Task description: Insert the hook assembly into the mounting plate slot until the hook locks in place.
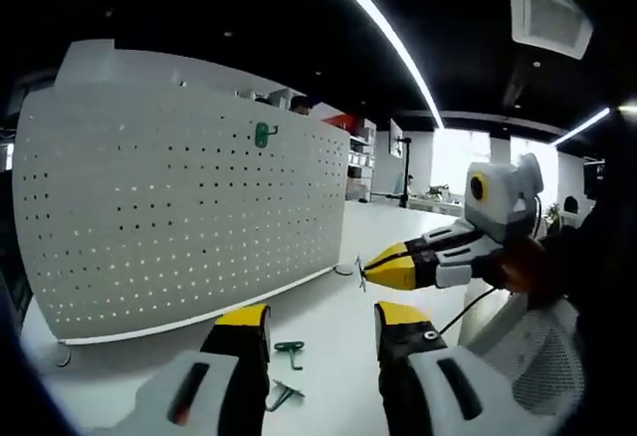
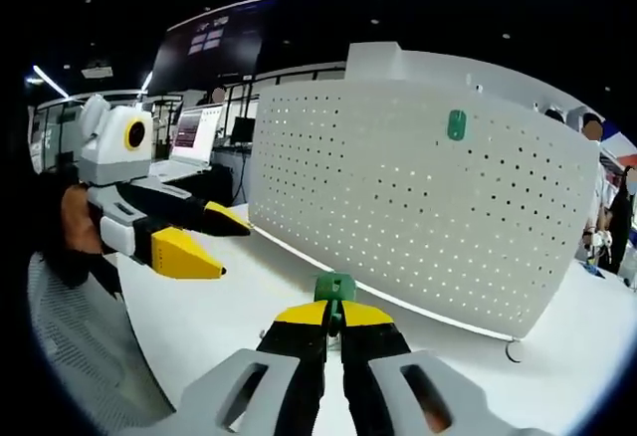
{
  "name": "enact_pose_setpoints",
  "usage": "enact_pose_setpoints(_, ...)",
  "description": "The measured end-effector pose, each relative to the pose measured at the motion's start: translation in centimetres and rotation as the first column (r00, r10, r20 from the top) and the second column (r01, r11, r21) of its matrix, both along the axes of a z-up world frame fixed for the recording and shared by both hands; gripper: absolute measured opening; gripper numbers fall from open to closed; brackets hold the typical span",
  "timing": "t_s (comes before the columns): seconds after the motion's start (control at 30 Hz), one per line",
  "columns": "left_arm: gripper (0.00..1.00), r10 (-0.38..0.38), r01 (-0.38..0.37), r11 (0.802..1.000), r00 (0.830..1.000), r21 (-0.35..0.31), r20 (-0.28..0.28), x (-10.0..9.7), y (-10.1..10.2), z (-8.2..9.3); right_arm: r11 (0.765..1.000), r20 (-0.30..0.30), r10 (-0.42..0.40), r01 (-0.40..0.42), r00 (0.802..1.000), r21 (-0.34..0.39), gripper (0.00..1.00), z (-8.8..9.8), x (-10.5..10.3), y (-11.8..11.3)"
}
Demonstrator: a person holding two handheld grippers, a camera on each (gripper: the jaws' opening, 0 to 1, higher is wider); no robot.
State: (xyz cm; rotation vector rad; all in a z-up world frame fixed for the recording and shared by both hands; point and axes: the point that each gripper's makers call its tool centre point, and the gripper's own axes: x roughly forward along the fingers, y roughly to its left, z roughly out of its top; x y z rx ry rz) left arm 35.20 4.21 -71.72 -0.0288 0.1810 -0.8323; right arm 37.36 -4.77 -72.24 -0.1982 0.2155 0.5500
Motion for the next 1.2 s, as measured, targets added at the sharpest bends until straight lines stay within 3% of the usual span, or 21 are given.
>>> enact_pose_setpoints(0.13,0.43,0.007,-0.007,1.000,1.000,-0.012,0.001,0.2,0.2,0.2,0.999,0.042,-0.043,0.043,0.998,0.011,0.01,2.0,1.5,-1.2)
enact_pose_setpoints(0.37,0.43,0.005,-0.004,1.000,1.000,-0.015,0.011,0.1,0.2,0.4,0.992,0.160,-0.125,0.121,0.979,0.033,0.01,7.8,5.8,-3.6)
enact_pose_setpoints(0.63,0.43,0.023,-0.023,1.000,0.999,-0.018,0.028,0.3,0.9,1.0,0.982,0.230,-0.188,0.177,0.955,0.069,0.01,11.9,9.0,-5.4)
enact_pose_setpoints(0.97,0.42,0.062,-0.062,0.998,0.996,-0.002,0.067,0.3,3.4,2.7,0.969,0.276,-0.244,0.222,0.929,0.111,0.01,14.8,12.2,-6.8)
enact_pose_setpoints(1.2,0.42,0.083,-0.083,0.997,0.995,-0.005,0.061,-0.1,4.3,2.4,0.961,0.287,-0.273,0.243,0.918,0.134,0.01,16.0,14.4,-7.1)
